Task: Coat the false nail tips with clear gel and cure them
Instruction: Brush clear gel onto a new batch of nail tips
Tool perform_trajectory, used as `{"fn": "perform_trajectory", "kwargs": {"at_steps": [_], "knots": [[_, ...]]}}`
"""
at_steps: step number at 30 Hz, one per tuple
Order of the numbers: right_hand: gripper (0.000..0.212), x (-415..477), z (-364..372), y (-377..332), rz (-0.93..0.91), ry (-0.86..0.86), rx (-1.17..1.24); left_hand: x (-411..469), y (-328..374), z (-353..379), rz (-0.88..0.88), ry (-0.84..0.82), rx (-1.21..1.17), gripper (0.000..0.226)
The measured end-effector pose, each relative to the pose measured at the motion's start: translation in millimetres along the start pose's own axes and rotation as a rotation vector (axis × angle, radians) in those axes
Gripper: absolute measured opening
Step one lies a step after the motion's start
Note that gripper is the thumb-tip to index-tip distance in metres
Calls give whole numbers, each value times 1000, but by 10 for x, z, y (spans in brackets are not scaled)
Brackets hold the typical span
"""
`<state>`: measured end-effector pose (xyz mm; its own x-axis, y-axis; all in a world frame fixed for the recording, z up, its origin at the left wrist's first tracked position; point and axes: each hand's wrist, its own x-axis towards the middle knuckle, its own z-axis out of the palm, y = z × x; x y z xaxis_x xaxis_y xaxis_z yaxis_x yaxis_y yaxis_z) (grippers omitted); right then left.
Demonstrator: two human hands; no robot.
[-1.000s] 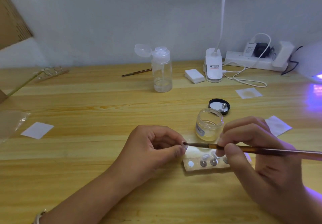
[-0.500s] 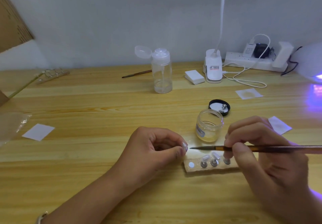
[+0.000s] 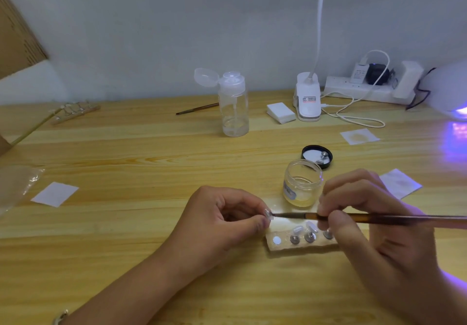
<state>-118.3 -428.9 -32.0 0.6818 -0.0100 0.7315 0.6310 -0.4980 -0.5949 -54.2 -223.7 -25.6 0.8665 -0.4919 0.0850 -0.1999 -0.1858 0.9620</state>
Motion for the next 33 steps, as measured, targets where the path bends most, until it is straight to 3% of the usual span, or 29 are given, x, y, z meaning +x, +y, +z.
{"fn": "perform_trajectory", "kwargs": {"at_steps": [4,11,15,20,33], "knots": [[14,12,-46,6,6,82,11,-2,10,9,-3,-17,-8,9],[10,300,-191,42,106,213,-270,-22,33,67,-22,-17,35,4],[11,397,-204,81,249,55,-286,-13,43,77,-18,-5,24,5],[8,380,-156,125,286,-99,-370,-10,48,79,-13,-9,14,7],[14,362,-141,149,285,-132,-386,-11,43,83,-26,-16,12,6]]}}
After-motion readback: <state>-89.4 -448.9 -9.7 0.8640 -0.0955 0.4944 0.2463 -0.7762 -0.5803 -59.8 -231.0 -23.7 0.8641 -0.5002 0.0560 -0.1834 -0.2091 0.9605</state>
